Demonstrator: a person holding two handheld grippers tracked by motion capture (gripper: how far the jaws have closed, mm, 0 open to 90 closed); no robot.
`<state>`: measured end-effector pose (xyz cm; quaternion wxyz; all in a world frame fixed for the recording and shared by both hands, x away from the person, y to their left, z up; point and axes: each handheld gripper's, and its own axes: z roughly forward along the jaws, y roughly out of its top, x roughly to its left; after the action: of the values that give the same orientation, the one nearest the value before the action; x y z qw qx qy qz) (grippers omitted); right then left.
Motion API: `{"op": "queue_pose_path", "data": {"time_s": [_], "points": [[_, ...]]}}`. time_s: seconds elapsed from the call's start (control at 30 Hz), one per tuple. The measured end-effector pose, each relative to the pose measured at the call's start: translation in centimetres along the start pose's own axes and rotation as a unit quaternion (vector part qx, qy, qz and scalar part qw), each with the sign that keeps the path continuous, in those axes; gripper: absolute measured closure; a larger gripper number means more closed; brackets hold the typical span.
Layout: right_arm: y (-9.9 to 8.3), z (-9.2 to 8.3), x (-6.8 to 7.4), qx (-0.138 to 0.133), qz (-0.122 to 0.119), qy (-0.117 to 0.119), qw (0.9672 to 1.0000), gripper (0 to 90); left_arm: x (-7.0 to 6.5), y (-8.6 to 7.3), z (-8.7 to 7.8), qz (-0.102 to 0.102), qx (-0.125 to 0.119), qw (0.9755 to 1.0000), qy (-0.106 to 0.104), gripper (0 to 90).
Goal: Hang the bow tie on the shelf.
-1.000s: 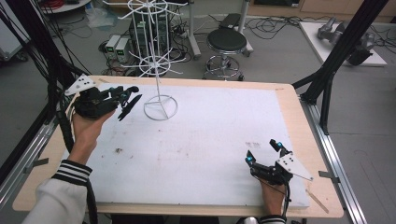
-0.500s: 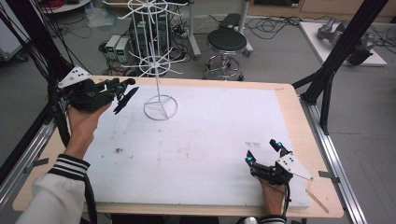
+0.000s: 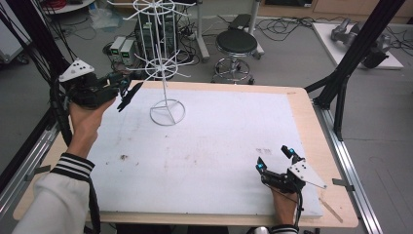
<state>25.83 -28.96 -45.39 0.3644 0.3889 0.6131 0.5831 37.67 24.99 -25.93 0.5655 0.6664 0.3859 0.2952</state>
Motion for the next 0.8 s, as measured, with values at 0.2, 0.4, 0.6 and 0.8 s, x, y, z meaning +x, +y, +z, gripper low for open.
{"op": "queue_pose_path", "data": {"time_s": [0.2, 0.4, 0.6, 0.8], "points": [[0.0, 0.0, 0.0, -0.002, -0.003, -0.001, 1.0000, 3.7, -0.3, 0.5, 0.7, 0.003, 0.002, 1.0000, -0.001, 67.7], [0.0, 0.0, 0.0, -0.002, -0.003, 0.000, 1.0000, 3.7, -0.6, 0.4, 1.3, 0.007, 0.010, 0.9999, -0.004, 67.7], [0.0, 0.0, 0.0, -0.002, -0.002, 0.000, 1.0000, 3.7, -0.8, 0.3, 2.1, 0.010, 0.017, 0.9998, -0.003, 67.7], [0.0, 0.0, 0.0, -0.002, -0.002, 0.000, 1.0000, 3.7, -1.2, 0.1, 2.7, 0.011, 0.023, 0.9996, -0.008, 67.7]]}}
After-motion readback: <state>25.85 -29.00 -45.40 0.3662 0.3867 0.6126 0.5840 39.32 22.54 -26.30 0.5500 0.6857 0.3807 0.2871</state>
